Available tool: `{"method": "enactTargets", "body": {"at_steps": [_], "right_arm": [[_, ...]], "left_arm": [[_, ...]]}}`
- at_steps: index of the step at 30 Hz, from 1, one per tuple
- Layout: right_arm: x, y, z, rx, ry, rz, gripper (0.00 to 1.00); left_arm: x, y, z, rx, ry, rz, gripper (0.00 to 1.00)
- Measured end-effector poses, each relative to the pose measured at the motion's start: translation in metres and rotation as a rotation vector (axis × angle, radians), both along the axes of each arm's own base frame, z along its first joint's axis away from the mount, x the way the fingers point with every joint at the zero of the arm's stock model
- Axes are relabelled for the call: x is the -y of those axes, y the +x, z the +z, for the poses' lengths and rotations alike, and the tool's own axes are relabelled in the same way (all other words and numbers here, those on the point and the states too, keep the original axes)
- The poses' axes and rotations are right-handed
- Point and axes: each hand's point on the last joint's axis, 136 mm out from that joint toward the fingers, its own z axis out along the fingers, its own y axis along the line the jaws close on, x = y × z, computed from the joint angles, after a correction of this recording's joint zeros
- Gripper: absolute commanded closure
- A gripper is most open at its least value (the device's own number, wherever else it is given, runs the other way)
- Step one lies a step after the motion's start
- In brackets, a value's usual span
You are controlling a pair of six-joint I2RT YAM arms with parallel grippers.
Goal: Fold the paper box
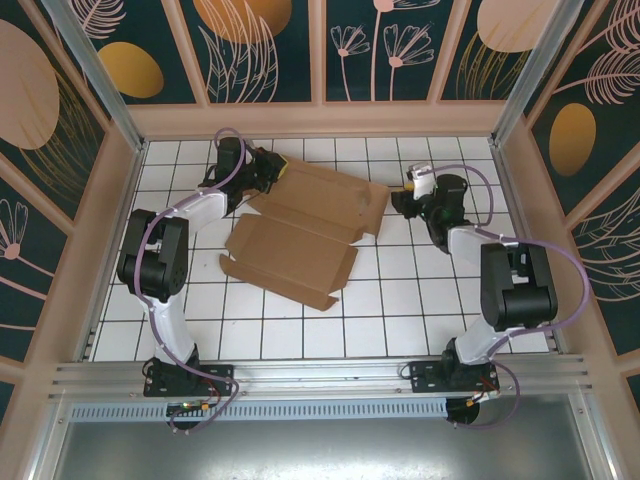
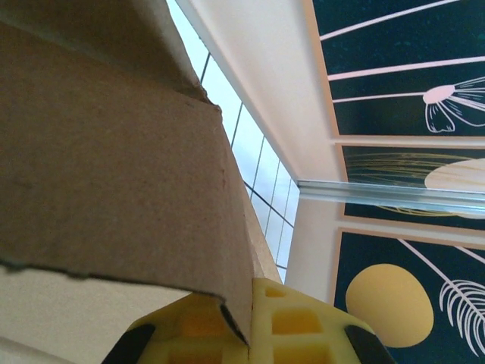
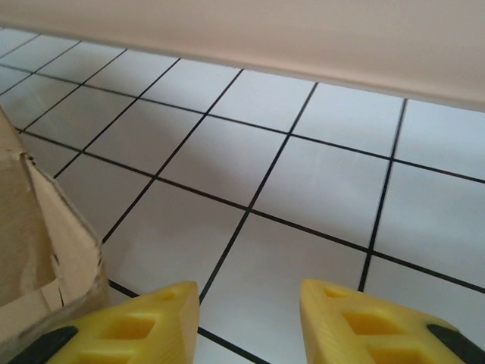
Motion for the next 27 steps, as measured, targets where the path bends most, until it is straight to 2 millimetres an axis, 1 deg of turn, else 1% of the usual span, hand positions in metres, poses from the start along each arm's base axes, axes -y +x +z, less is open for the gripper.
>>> {"method": "enactTargets", "body": {"at_steps": [3, 6, 9, 11, 14, 17, 22, 27], "right_arm": [[-0.011, -0.001, -0.004, -0.003, -0.051, 0.065, 0.52], [-0.030, -0.011, -0.008, -0.004, -0.076, 0.149, 0.49], [-0.049, -0.025, -0.016, -0.020, -0.080, 0.222, 0.49], [-0.053, -0.032, -0.023, -0.039, -0.081, 0.236, 0.49], [-0.051, -0.041, -0.031, -0.071, -0.069, 0.223, 0.49], [-0.053, -0.047, -0.028, -0.078, -0.054, 0.219, 0.49], [-0.059, -0.053, -0.011, -0.056, 0.002, 0.217, 0.49], [-0.073, -0.062, -0.005, -0.054, 0.044, 0.279, 0.54]], "left_arm": [[-0.002, 0.002, 0.003, 0.011, -0.005, 0.002, 1.00], [-0.008, 0.005, 0.005, 0.016, -0.009, 0.012, 1.00], [-0.005, 0.006, 0.007, 0.013, -0.021, 0.000, 1.00], [-0.004, 0.006, 0.006, 0.006, -0.027, -0.004, 1.00], [-0.001, 0.006, 0.005, -0.003, -0.038, -0.007, 1.00], [0.000, 0.006, 0.001, -0.019, -0.048, -0.010, 1.00], [0.001, 0.006, 0.002, -0.021, -0.058, -0.010, 1.00], [0.002, 0.007, 0.005, -0.010, -0.066, -0.014, 1.00]]}}
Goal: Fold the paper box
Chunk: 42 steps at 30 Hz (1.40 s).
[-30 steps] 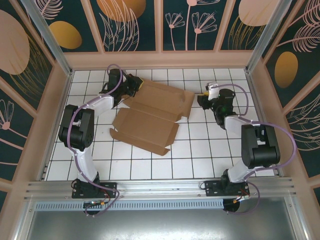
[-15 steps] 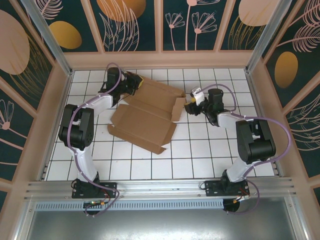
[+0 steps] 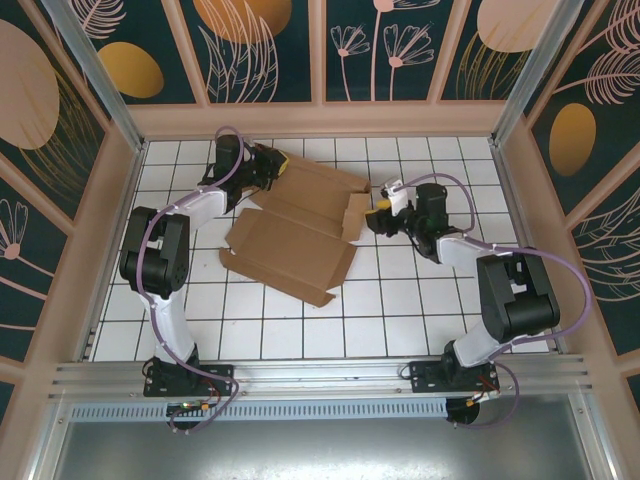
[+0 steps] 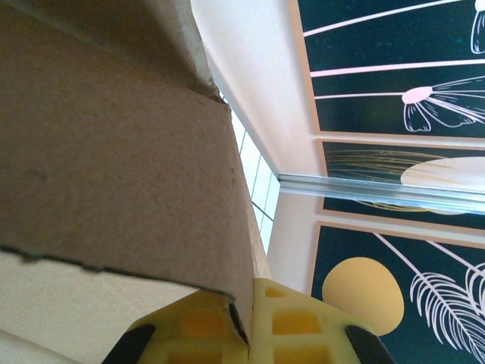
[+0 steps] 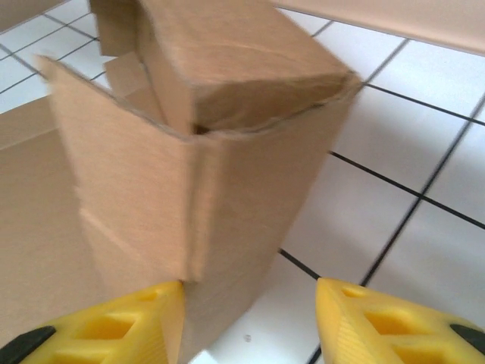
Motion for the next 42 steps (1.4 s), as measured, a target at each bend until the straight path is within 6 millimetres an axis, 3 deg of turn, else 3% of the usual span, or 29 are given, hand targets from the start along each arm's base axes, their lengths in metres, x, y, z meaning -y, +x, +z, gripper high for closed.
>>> {"method": "enactTargets", "body": {"at_steps": [3, 6, 11, 18, 27, 34, 42], "right_arm": [[-0.012, -0.009, 0.002, -0.004, 0.022, 0.063, 0.54], [-0.020, -0.016, 0.004, -0.006, 0.039, 0.109, 0.47], [-0.021, -0.017, 0.003, -0.004, 0.036, 0.117, 0.47], [-0.023, 0.018, -0.006, 0.007, -0.044, -0.011, 0.46], [-0.042, 0.045, -0.008, 0.059, -0.146, -0.163, 0.49], [-0.045, 0.052, -0.017, 0.062, -0.194, -0.242, 0.39], [-0.037, 0.056, -0.022, 0.055, -0.206, -0.262, 0.52]], "left_arm": [[0.000, 0.000, 0.000, -0.001, 0.000, -0.001, 1.00], [0.000, 0.000, 0.000, -0.001, -0.003, -0.005, 1.00], [-0.001, -0.001, 0.000, -0.002, -0.006, -0.010, 1.00], [-0.002, -0.003, -0.005, -0.004, -0.008, -0.007, 1.00], [-0.020, 0.000, -0.007, 0.000, -0.017, 0.069, 1.00], [-0.024, -0.004, -0.002, -0.001, -0.020, 0.091, 1.00], [-0.022, -0.011, -0.003, -0.011, -0.031, 0.091, 1.00]]}}
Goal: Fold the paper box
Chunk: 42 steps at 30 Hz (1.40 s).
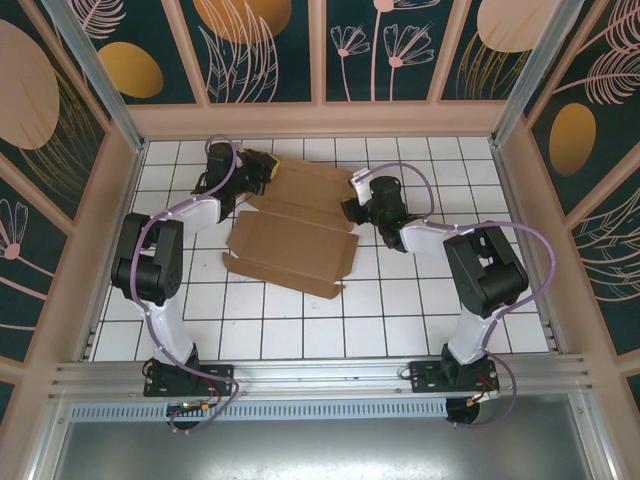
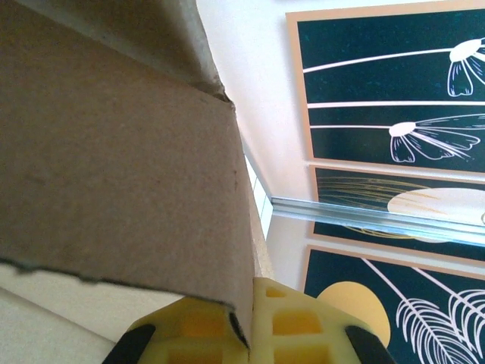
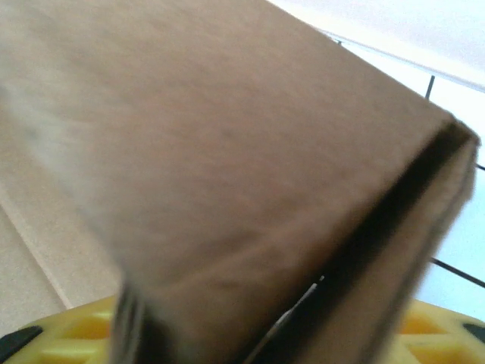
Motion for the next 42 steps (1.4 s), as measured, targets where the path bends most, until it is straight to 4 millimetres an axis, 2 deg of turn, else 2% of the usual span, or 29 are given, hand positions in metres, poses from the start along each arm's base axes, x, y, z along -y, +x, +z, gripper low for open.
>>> {"method": "enactTargets", "body": {"at_steps": [4, 12, 19, 26, 30, 42], "right_arm": [[0.003, 0.001, -0.003, -0.014, 0.011, -0.014, 0.62], [0.003, 0.005, -0.005, -0.014, -0.002, -0.094, 0.72], [-0.002, 0.022, -0.008, -0.021, -0.048, -0.228, 0.77], [-0.003, 0.037, -0.008, -0.016, -0.109, -0.389, 0.93], [-0.002, 0.043, -0.008, -0.022, -0.103, -0.465, 0.97], [0.001, 0.049, -0.009, -0.038, -0.076, -0.669, 1.00]], "left_arm": [[0.000, -0.002, 0.000, -0.005, -0.010, 0.006, 1.00], [-0.004, -0.008, 0.003, -0.015, -0.014, 0.044, 1.00], [-0.012, -0.014, 0.002, -0.026, -0.013, 0.103, 1.00], [-0.017, -0.014, -0.002, -0.025, -0.021, 0.156, 1.00], [-0.016, -0.016, -0.002, -0.016, -0.032, 0.179, 1.00], [-0.012, -0.025, 0.001, -0.009, -0.023, 0.228, 1.00]]}}
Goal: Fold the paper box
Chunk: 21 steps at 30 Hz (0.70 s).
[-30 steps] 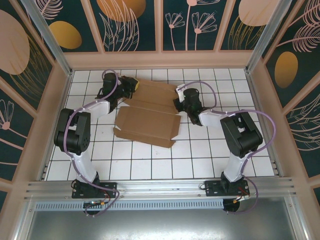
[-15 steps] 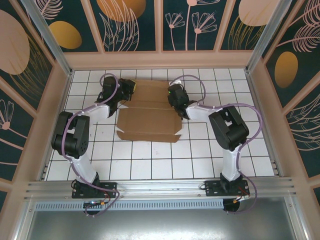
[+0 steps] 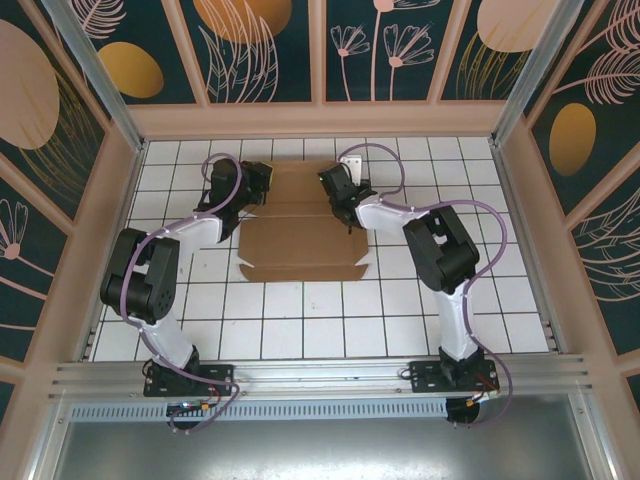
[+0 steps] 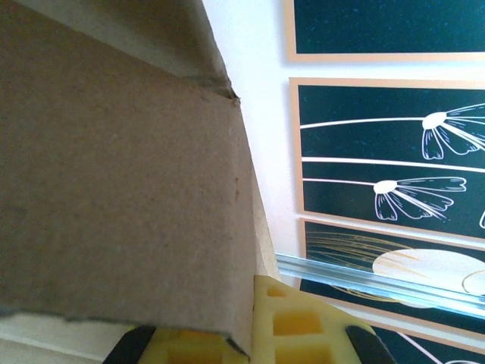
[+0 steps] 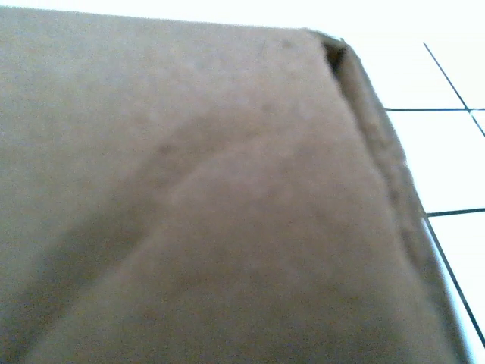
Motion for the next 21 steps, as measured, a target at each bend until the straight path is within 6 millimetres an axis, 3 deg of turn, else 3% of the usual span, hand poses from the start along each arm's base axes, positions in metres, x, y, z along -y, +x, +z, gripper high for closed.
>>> {"method": "enactTargets", "body": {"at_steps": [12, 14, 16, 17, 21], "right_arm": [[0.002, 0.000, 0.000, -0.001, 0.035, -0.122, 1.00], [0.001, 0.000, 0.000, -0.003, 0.041, -0.123, 0.88], [0.001, 0.001, 0.000, 0.003, 0.044, -0.113, 0.58], [0.001, -0.001, -0.002, -0.001, 0.041, -0.100, 0.48], [0.005, -0.018, -0.004, -0.008, 0.038, 0.005, 0.19]], "left_arm": [[0.003, -0.007, -0.004, 0.021, -0.013, 0.032, 1.00], [0.003, -0.007, -0.004, 0.020, -0.013, 0.036, 1.00], [0.003, -0.007, -0.004, 0.021, -0.010, 0.040, 1.00], [0.004, -0.007, -0.005, 0.019, -0.010, 0.040, 1.00], [0.010, -0.011, -0.006, 0.014, -0.011, 0.019, 1.00]]}}
